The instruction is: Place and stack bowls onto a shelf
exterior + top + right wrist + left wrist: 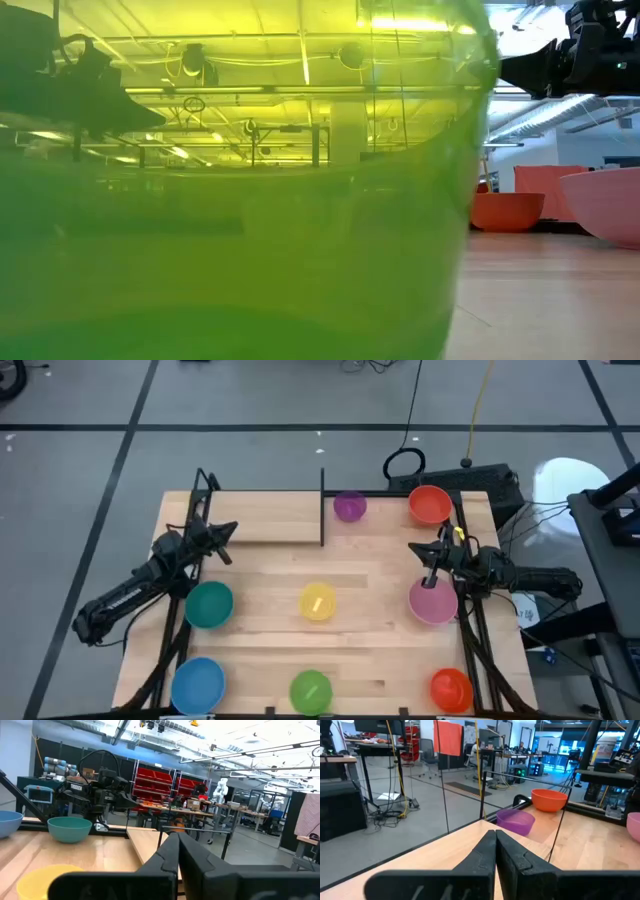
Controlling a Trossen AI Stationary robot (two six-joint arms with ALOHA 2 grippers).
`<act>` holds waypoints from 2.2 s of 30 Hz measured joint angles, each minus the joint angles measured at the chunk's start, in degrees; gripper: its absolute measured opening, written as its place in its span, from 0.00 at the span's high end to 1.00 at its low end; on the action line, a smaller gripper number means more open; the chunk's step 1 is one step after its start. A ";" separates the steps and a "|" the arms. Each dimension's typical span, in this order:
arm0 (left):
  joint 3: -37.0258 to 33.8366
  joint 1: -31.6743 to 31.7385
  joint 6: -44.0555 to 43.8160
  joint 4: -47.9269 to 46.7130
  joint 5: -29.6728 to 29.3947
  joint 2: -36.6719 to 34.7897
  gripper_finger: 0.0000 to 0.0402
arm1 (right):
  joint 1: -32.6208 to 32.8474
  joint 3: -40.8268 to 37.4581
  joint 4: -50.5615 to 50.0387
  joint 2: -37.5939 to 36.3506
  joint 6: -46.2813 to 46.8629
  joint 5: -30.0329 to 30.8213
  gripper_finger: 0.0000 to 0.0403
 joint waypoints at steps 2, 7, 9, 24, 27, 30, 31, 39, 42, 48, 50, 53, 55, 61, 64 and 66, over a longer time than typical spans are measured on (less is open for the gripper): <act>0.00 0.00 0.02 -0.01 0.00 0.01 0.98 | -0.01 0.02 -0.02 -0.01 0.00 0.01 1.00; 0.00 0.00 0.02 -0.01 0.02 0.01 0.98 | 0.00 0.01 -0.01 0.01 0.00 0.00 1.00; 0.00 0.00 0.01 -0.01 0.02 0.01 0.98 | -0.01 0.02 0.00 -0.01 0.00 -0.01 1.00; 0.00 0.00 0.02 -0.01 0.02 0.01 0.98 | -0.01 0.02 0.00 0.01 0.00 0.01 1.00; 0.00 0.00 0.02 0.00 0.02 0.02 0.98 | 0.01 0.02 0.00 0.01 0.00 0.01 1.00; 0.00 0.00 0.00 -0.02 0.01 0.02 0.98 | 0.00 0.01 -0.01 -0.01 0.00 0.01 1.00; 0.00 0.00 0.00 -0.01 0.02 0.00 0.98 | 0.01 0.00 0.00 -0.01 0.00 -0.01 1.00; 0.00 0.00 0.00 0.00 0.02 0.00 0.98 | 0.00 0.02 -0.01 0.00 0.00 -0.01 1.00; 0.00 0.00 0.01 -0.01 0.02 0.02 0.98 | 0.00 0.01 -0.01 -0.01 0.00 0.01 1.00; 0.00 0.00 0.02 -0.02 0.02 0.00 0.98 | 0.01 0.00 0.00 0.01 0.02 -0.01 1.00; 0.00 0.00 0.02 0.00 0.02 0.00 0.98 | -0.01 0.02 0.00 -0.01 0.02 0.00 1.00; 0.00 0.00 0.00 -0.01 0.02 0.02 0.98 | -0.01 0.00 1.13 0.03 0.02 -0.06 1.00; 0.00 0.00 0.00 0.00 0.02 0.02 0.98 | -0.01 0.00 3.99 0.01 0.02 -0.06 1.00; 0.00 0.00 0.00 0.00 0.02 0.02 0.98 | 0.01 3.32 3.99 0.34 0.48 -0.48 1.00; 0.00 0.00 0.02 -0.01 0.02 0.00 0.98 | 0.01 9.26 -1.16 1.96 -6.81 -0.86 1.00; 0.00 0.00 0.02 0.00 0.02 0.00 0.98 | 0.03 14.07 -5.48 3.68 -7.59 1.24 1.00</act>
